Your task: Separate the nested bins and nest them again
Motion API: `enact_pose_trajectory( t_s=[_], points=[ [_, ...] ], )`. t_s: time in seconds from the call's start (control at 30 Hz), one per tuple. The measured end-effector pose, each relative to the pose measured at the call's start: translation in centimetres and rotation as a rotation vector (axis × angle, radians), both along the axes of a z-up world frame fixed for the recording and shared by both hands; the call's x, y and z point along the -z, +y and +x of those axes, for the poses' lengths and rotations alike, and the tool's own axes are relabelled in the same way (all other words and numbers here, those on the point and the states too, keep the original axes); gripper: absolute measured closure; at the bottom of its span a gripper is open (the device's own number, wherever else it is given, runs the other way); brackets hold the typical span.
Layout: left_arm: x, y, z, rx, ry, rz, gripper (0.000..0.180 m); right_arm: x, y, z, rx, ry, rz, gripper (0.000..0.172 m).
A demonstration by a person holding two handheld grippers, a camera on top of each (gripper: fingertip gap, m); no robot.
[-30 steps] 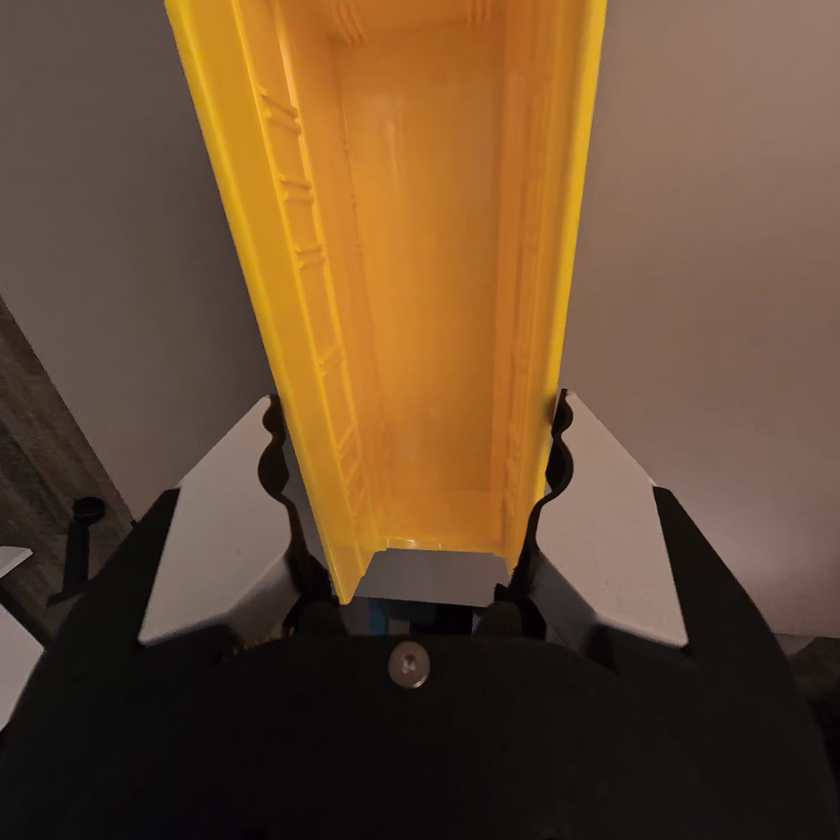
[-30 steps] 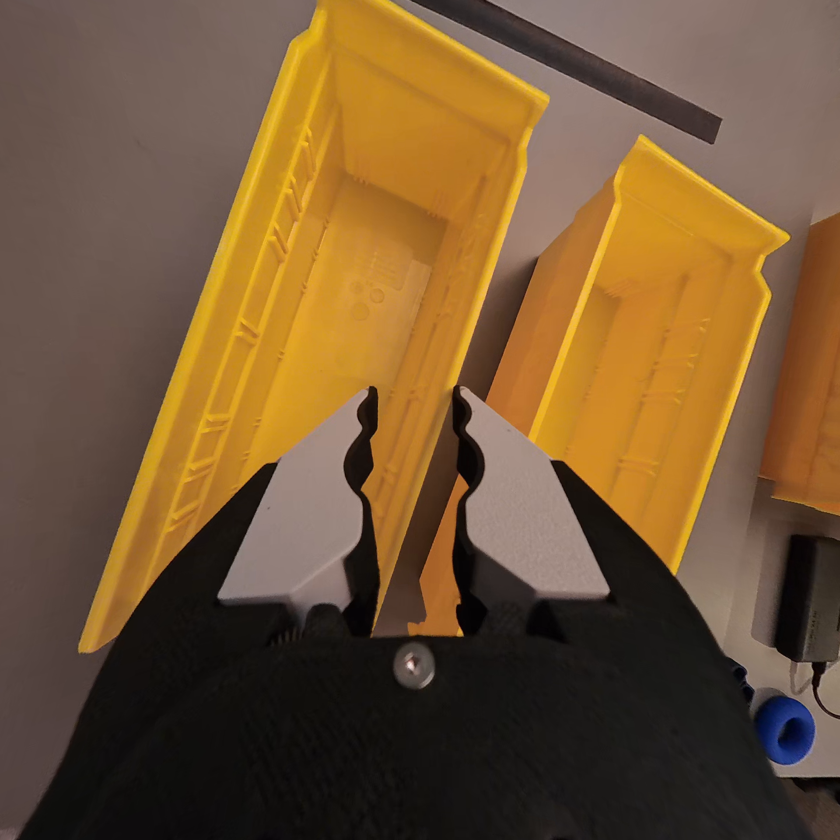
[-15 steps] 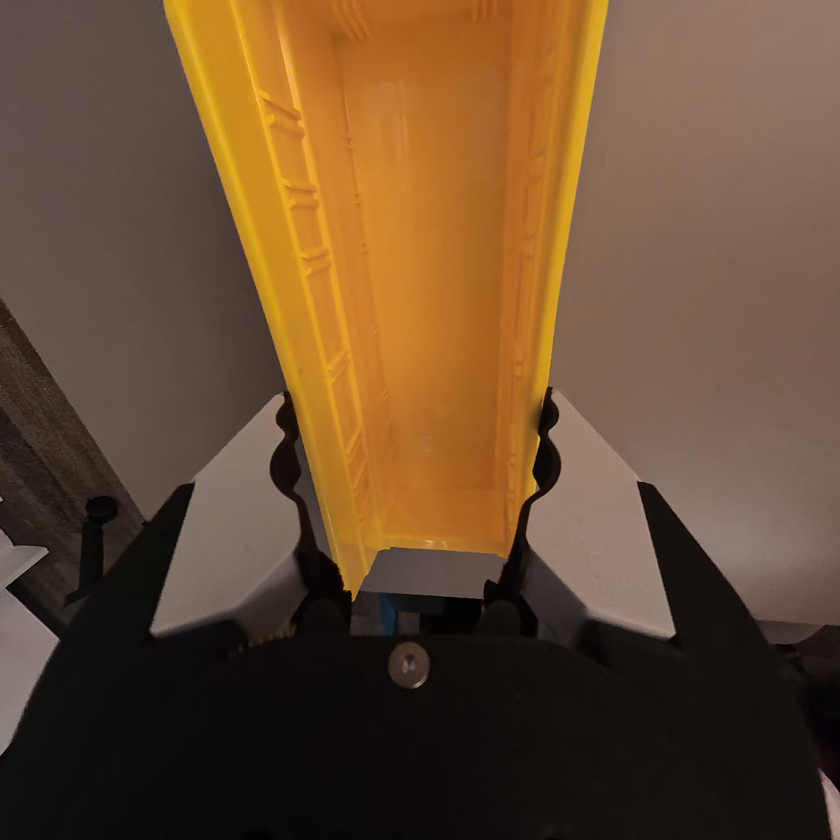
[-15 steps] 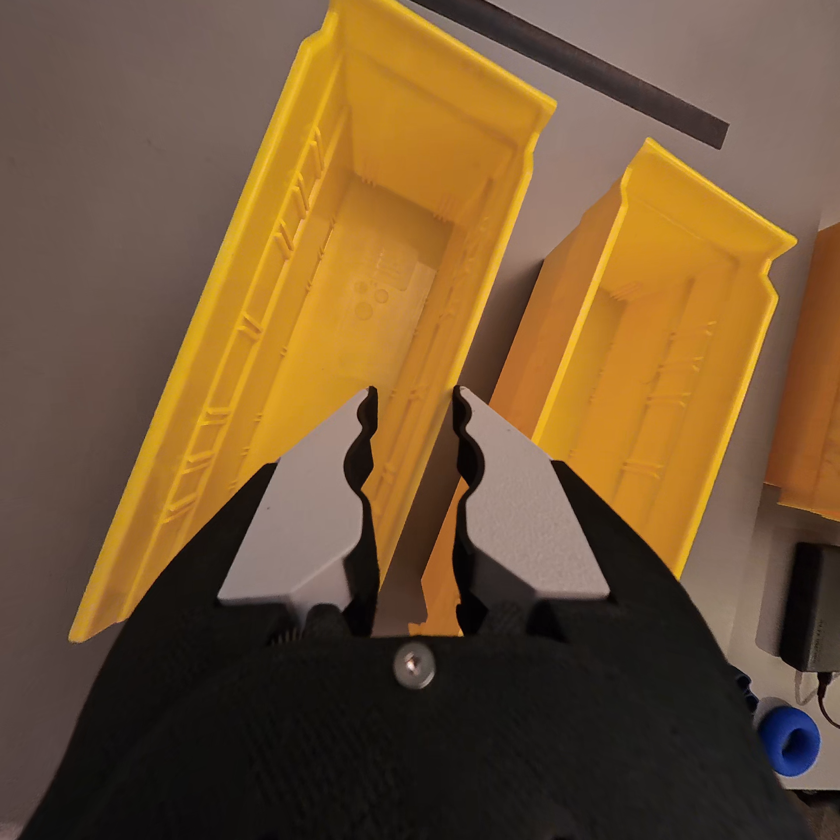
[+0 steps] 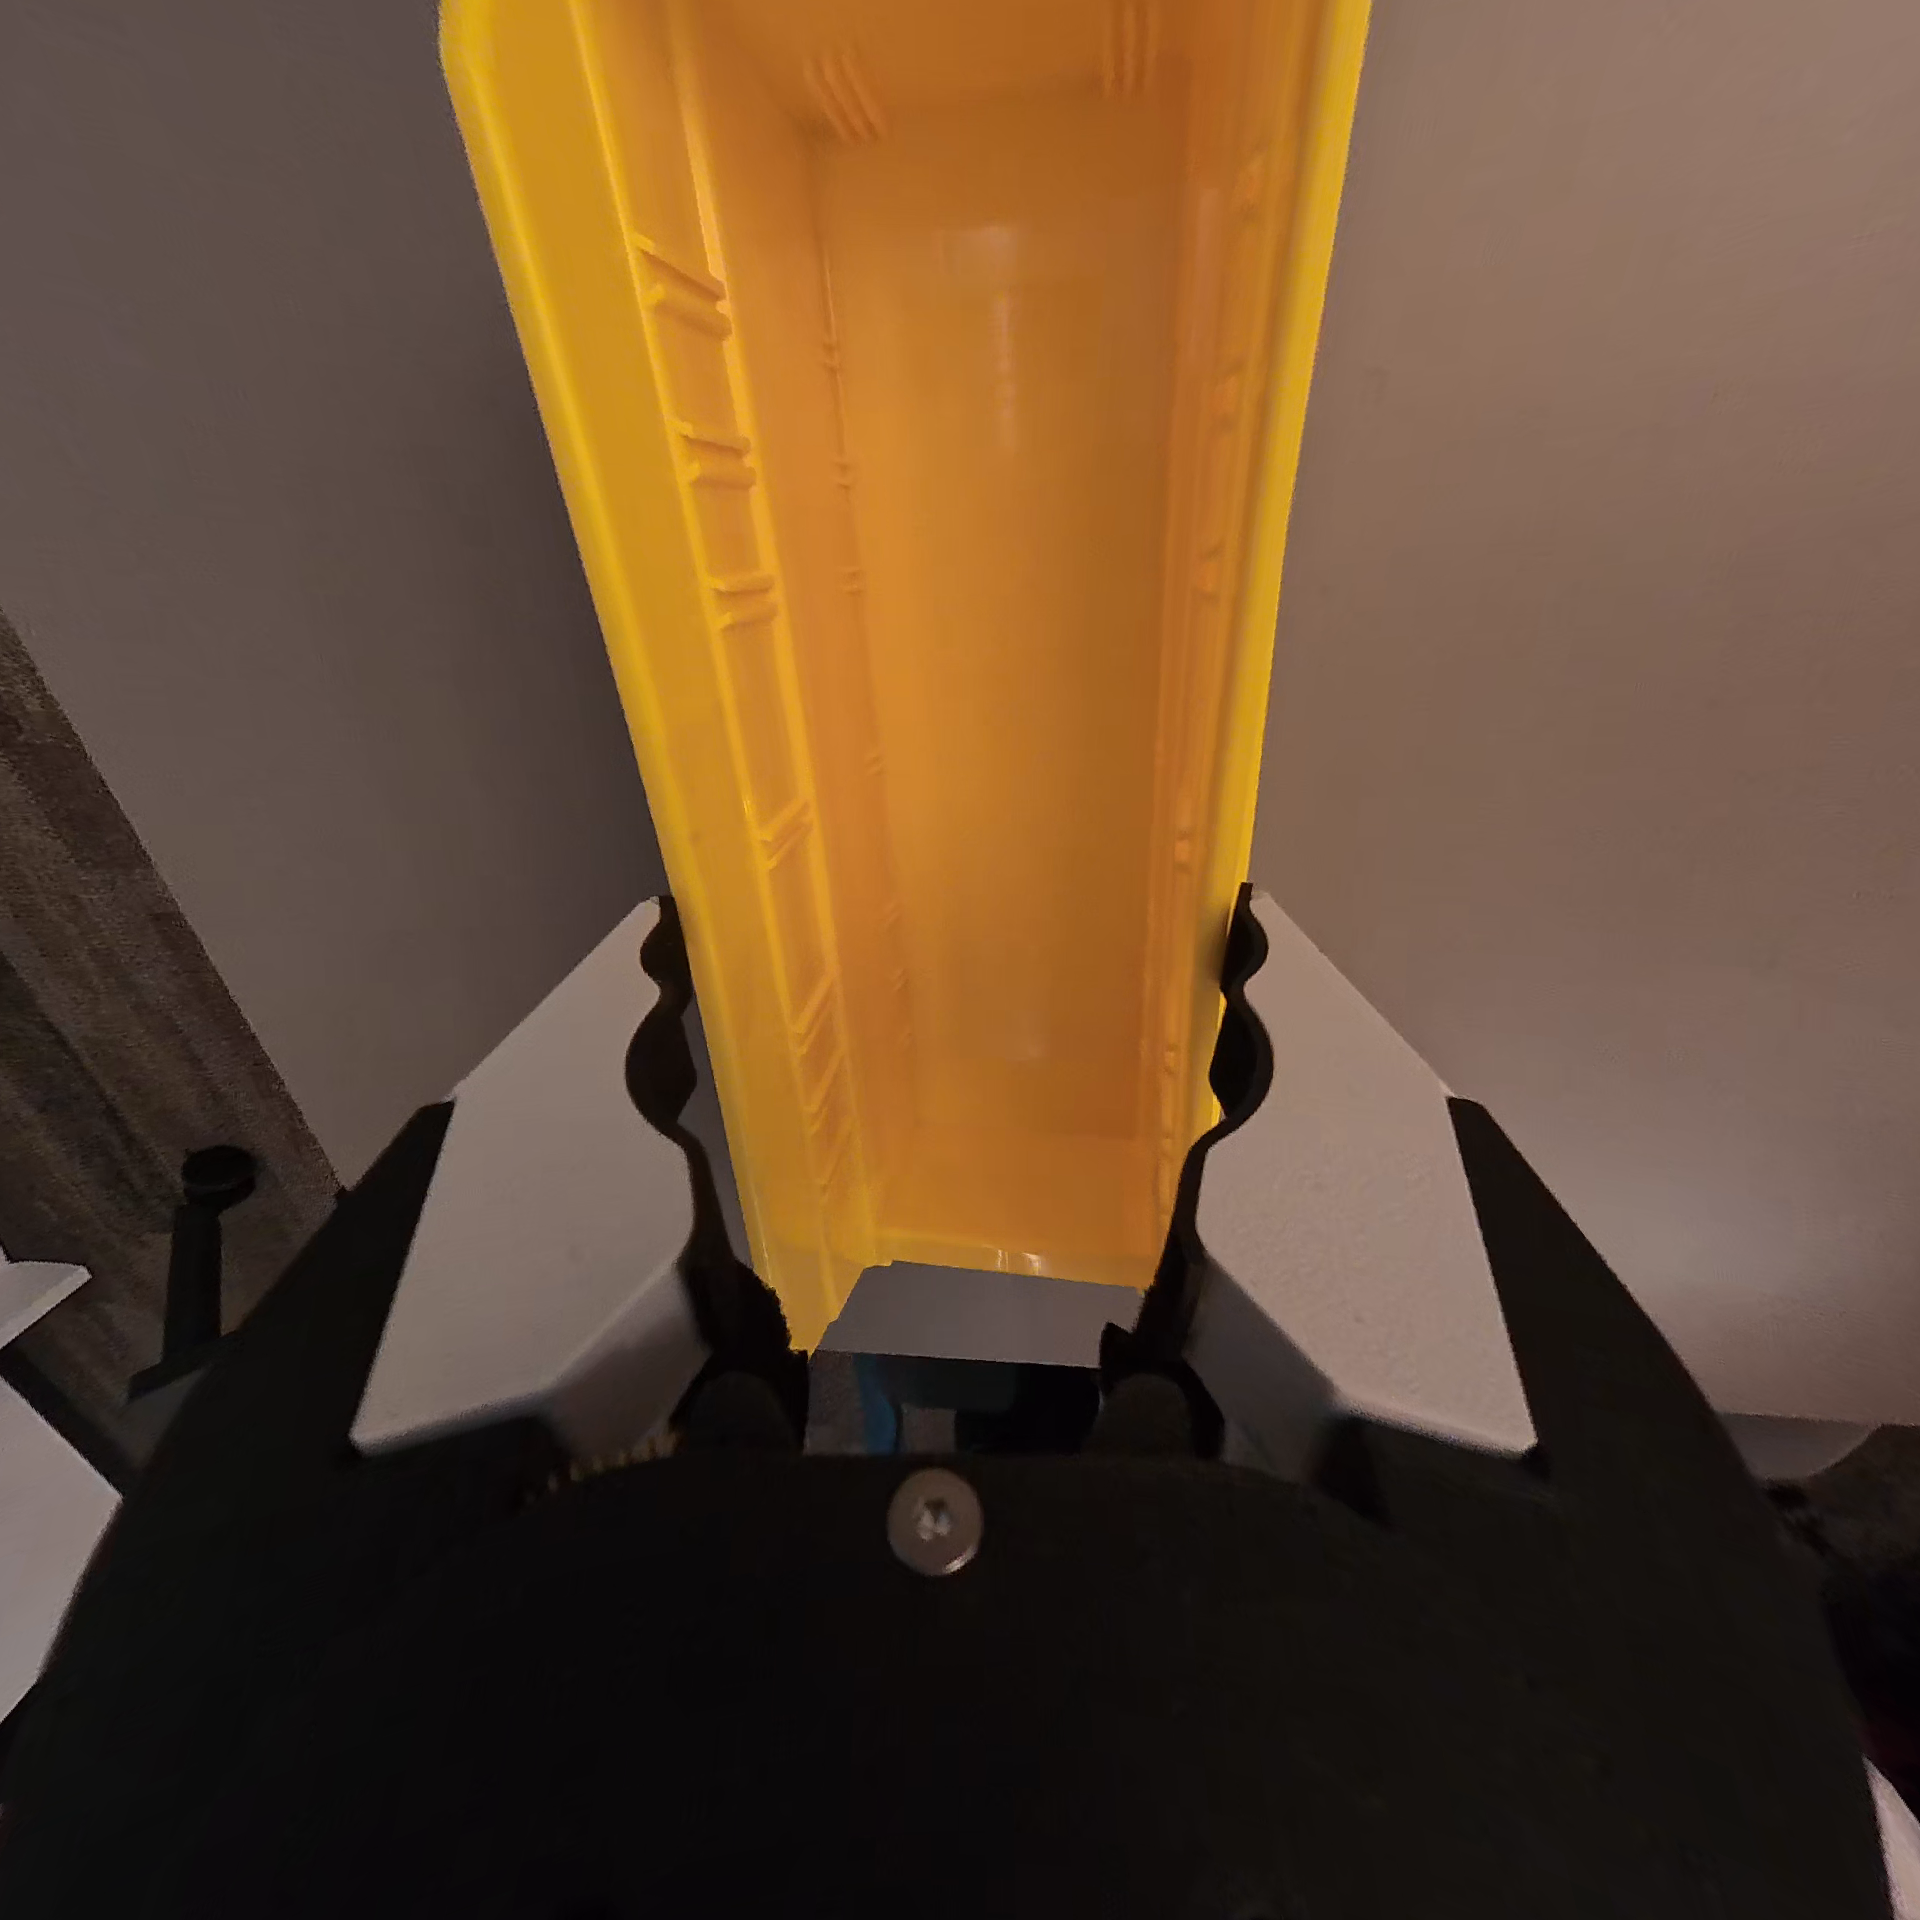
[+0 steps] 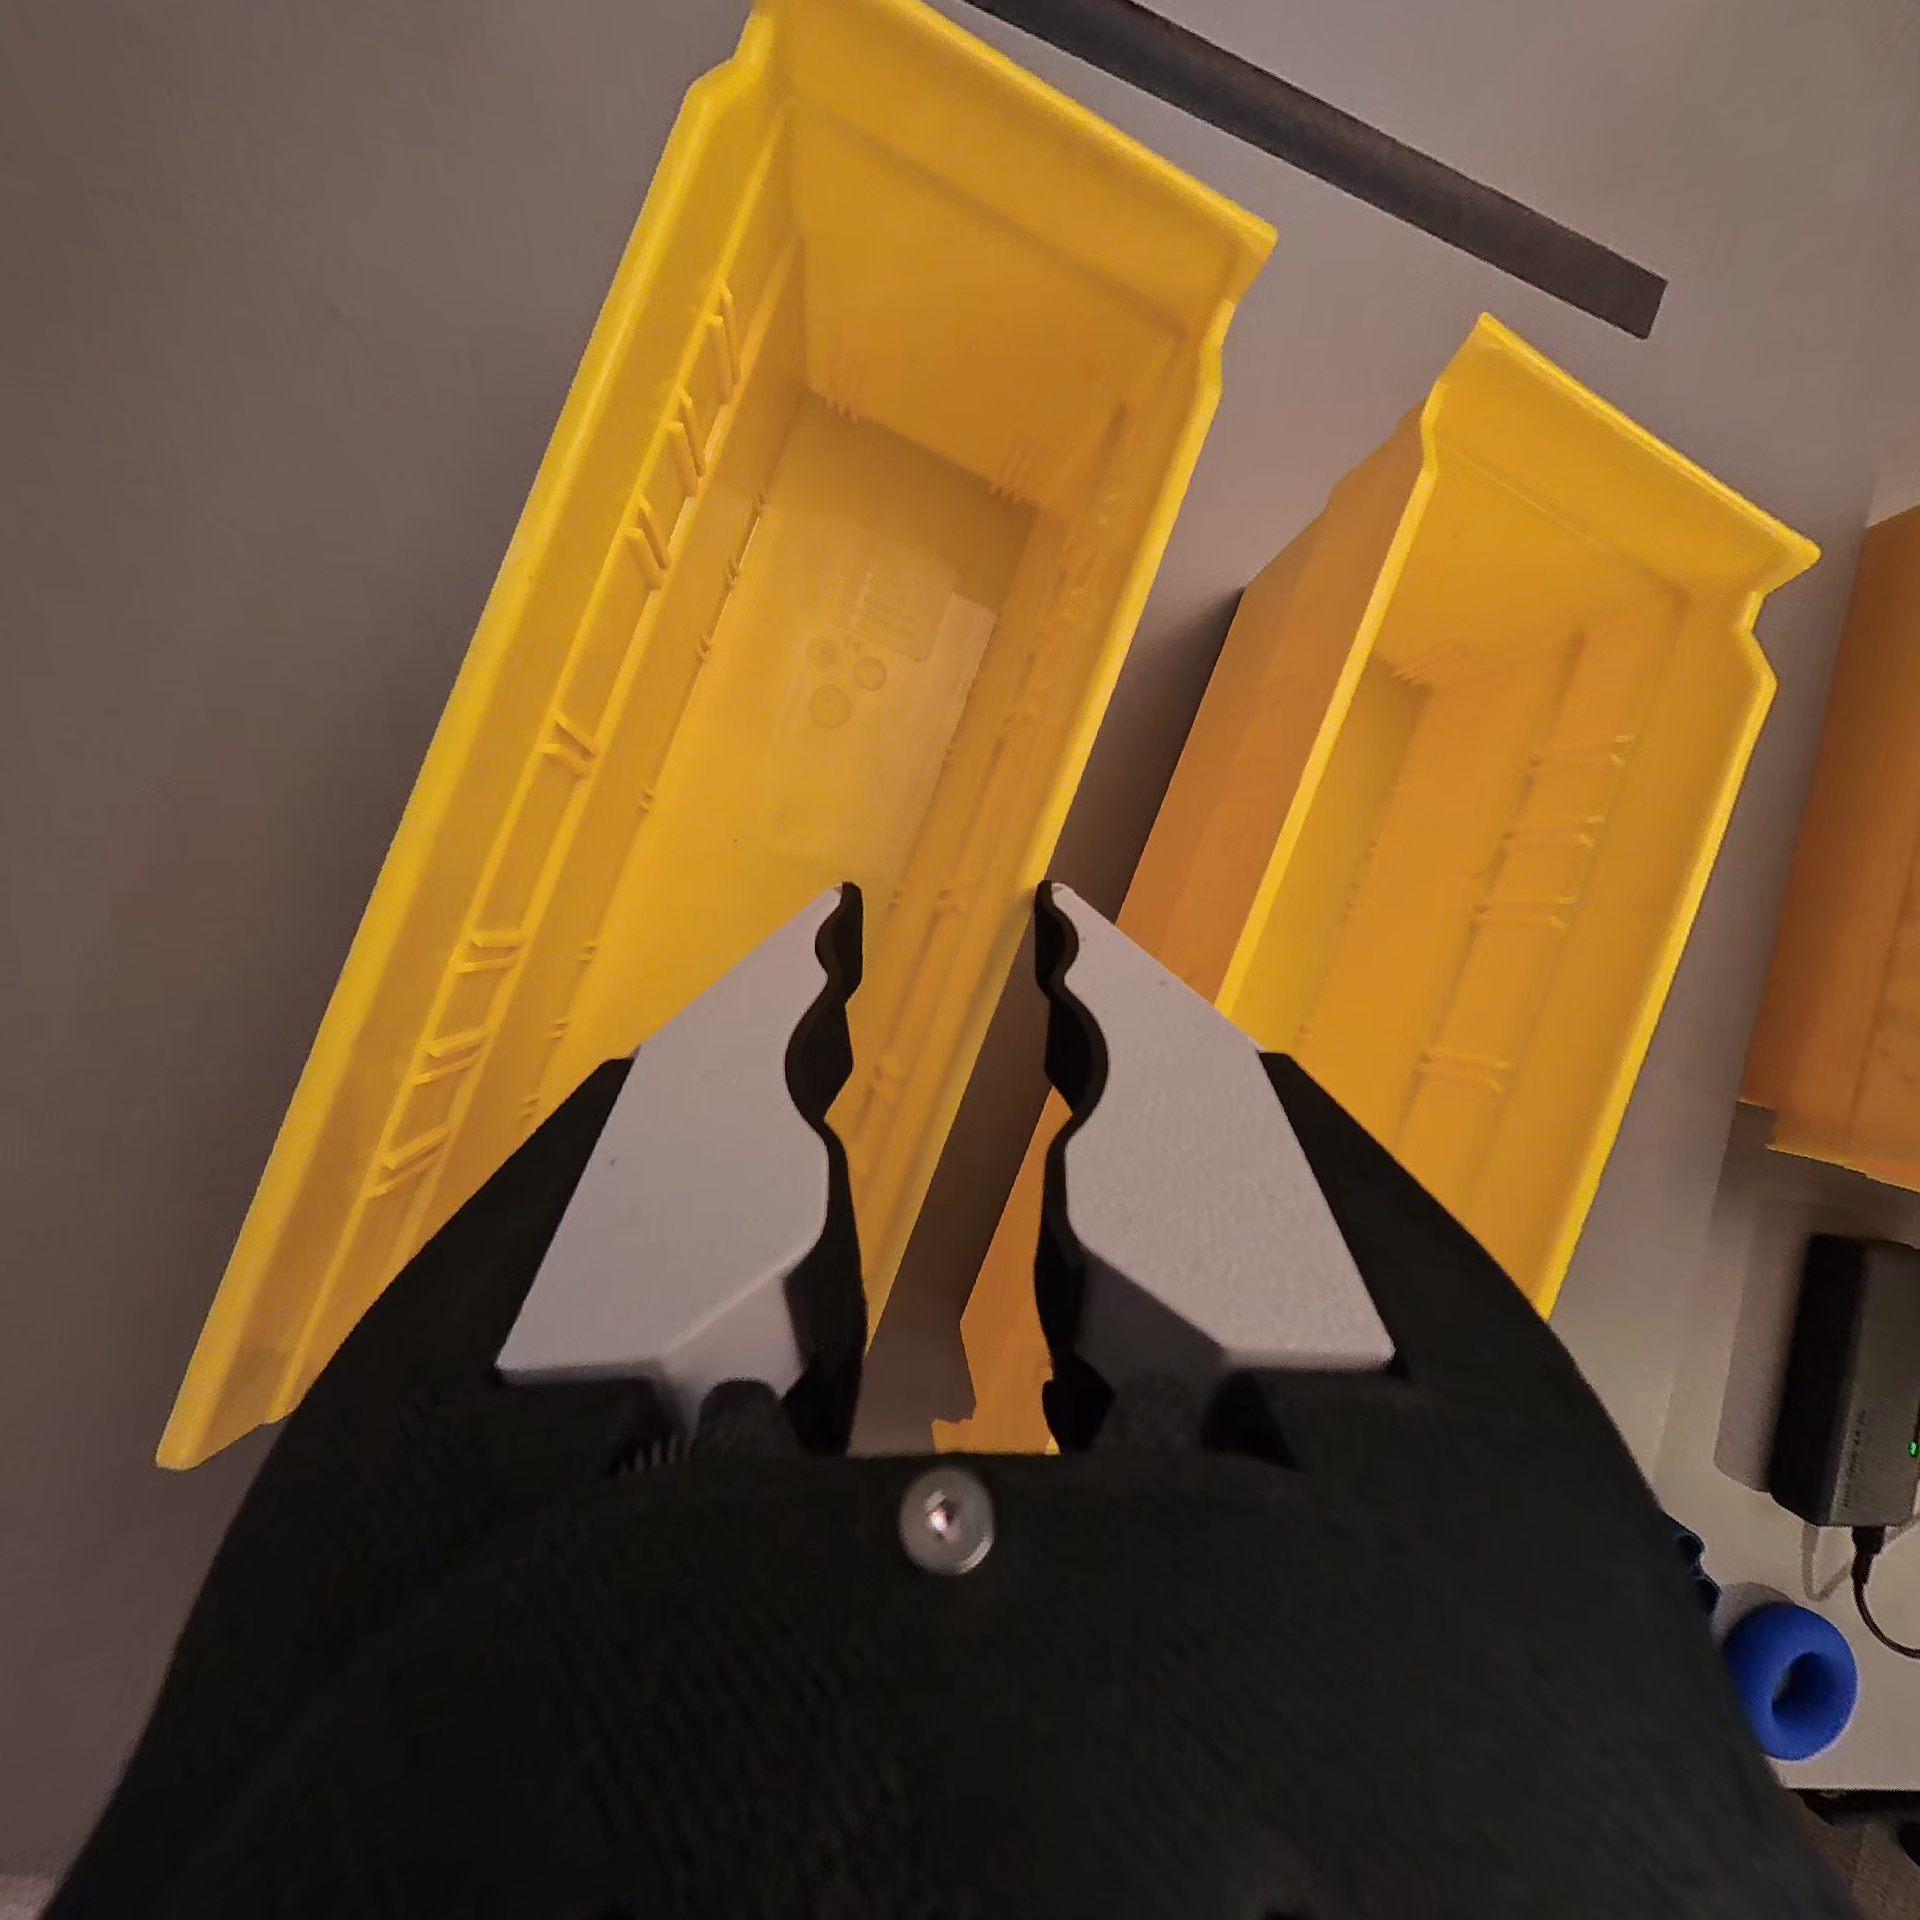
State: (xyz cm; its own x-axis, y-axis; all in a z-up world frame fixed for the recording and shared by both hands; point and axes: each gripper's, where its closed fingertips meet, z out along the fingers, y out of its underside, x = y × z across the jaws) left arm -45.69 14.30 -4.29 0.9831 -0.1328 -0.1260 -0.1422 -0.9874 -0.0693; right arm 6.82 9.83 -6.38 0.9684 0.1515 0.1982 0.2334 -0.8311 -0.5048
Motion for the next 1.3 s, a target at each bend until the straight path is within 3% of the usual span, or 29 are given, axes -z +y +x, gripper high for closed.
enact_pose_trajectory(
  t_s=[0.57,0.9,1.3],
  points=[
    [-0.9,-0.1,-0.1,0.008,0.014,-0.001,0.081,0.0,0.0,0.0,-0.001,0.007,0.003,0.139],
    [-2.9,0.1,0.3,0.028,0.040,0.028,0.080,0.0,0.0,0.0,-0.003,0.007,0.009,0.139],
    [-0.8,-0.8,0.2,0.025,0.033,0.011,0.072,0.1,-0.1,0.0,-0.008,0.002,0.016,0.138]
  ],
)
